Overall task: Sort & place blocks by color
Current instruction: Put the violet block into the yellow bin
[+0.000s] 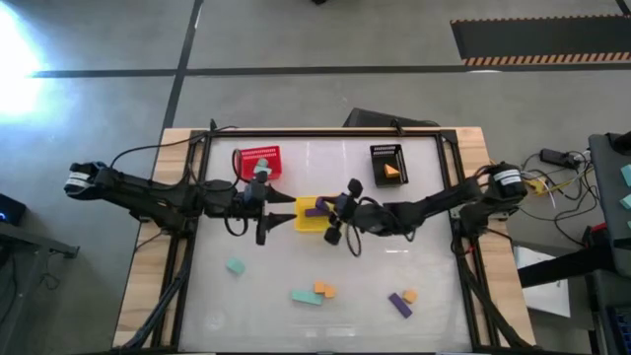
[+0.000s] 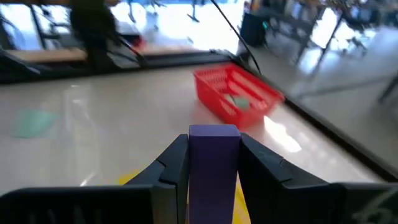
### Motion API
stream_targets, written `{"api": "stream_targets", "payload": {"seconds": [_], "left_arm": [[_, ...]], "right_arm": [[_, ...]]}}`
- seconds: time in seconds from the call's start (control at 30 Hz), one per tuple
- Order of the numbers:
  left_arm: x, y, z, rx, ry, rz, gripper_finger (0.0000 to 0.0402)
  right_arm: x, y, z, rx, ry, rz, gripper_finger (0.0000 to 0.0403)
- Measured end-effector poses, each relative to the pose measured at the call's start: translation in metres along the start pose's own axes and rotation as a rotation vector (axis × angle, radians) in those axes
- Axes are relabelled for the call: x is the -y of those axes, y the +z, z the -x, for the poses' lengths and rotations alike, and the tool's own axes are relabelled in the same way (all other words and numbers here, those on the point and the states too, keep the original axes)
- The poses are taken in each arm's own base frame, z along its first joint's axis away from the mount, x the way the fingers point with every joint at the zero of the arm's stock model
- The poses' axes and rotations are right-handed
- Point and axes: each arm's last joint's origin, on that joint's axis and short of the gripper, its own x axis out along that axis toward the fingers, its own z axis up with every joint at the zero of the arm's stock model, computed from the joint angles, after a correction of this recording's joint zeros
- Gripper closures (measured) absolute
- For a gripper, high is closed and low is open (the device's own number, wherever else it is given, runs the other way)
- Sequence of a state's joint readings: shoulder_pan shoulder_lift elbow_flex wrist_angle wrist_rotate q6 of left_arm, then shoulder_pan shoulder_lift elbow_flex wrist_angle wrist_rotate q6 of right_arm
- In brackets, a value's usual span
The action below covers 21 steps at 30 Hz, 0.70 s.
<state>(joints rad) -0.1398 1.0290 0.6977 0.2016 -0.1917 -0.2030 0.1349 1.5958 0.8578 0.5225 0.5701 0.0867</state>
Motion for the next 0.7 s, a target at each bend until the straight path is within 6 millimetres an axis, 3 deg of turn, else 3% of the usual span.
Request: {"api": "stream_targets", "payload": {"seconds": [0.17,0.7], "left_arm": [[0.0,0.0,0.0,-0.002,0.001,-0.013,0.0201],[-0.004,-0.01,0.0,-0.023,0.057,-0.035,0.0201]], "right_arm": [[0.007,-0.02,-0.012,-0.139,0.004,0.048,0.031],[0.008,-0.016,-0.016,-0.203,-0.012,0.023,0.0277]]}}
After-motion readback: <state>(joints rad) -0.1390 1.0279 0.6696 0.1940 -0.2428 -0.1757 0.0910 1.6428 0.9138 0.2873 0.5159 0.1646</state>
